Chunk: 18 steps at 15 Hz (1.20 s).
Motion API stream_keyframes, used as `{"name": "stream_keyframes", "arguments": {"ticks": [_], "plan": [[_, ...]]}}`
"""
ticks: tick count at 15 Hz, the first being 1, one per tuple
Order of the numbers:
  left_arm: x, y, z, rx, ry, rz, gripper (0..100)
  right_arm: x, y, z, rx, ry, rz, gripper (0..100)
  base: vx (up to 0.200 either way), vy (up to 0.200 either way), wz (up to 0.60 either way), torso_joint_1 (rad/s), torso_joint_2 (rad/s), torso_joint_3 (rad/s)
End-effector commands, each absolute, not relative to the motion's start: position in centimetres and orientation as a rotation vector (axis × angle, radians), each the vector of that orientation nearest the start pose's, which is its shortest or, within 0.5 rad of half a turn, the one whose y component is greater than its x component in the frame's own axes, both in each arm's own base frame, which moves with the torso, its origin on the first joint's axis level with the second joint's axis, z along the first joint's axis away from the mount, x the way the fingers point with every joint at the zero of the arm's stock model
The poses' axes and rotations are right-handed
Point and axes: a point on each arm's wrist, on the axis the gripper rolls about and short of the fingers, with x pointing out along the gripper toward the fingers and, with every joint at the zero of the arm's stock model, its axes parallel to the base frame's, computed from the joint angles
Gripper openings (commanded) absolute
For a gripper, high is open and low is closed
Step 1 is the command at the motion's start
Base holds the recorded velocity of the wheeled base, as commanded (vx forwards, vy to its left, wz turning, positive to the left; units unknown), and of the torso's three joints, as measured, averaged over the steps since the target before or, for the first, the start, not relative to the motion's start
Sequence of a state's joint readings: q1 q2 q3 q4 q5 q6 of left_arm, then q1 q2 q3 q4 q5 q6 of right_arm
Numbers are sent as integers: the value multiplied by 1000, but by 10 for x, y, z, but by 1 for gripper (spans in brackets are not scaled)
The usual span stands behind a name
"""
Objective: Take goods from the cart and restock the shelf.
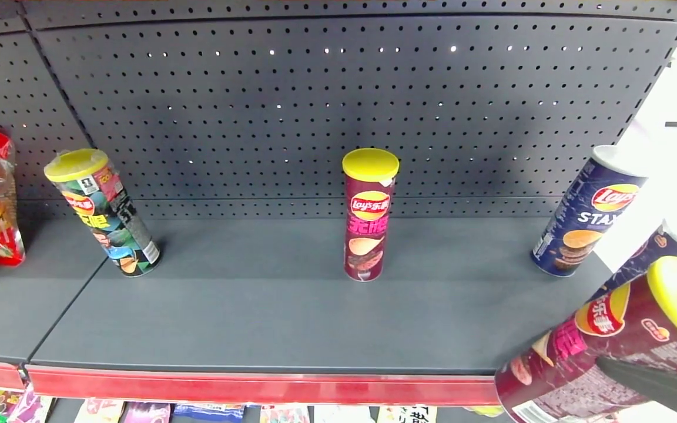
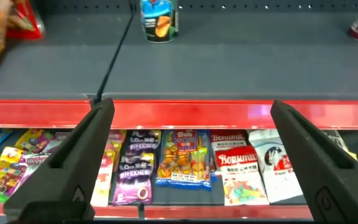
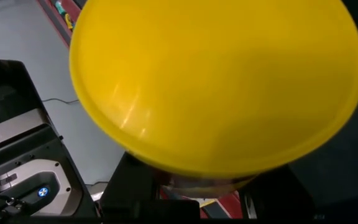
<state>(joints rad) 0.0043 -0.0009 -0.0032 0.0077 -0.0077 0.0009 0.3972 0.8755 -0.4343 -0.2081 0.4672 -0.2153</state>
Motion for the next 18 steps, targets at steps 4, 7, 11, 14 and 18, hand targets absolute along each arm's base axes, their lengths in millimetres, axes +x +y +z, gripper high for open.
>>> {"name": "stream_keyframes", "arguments": {"ticks": [4, 7, 11, 14, 18], "plan": [[-23, -1, 76, 6, 9, -46, 100, 77, 47, 201, -191, 123, 935, 0, 0, 0, 0, 0, 0, 0], [-23, -2, 76, 37, 2, -77, 100, 77, 46, 199, -191, 130, 931, 0, 0, 0, 0, 0, 0, 0], [-10, -2, 172, -48, -21, -154, 100, 86, 50, 206, -191, 135, 929, 0, 0, 0, 0, 0, 0, 0], [-2, -3, 201, -61, -23, -183, 100, 90, 53, 205, -198, 151, 944, 0, 0, 0, 0, 0, 0, 0], [69, -14, 217, 84, 201, -457, 100, 116, 75, 209, -319, 161, 1000, 0, 0, 0, 0, 0, 0, 0]]}}
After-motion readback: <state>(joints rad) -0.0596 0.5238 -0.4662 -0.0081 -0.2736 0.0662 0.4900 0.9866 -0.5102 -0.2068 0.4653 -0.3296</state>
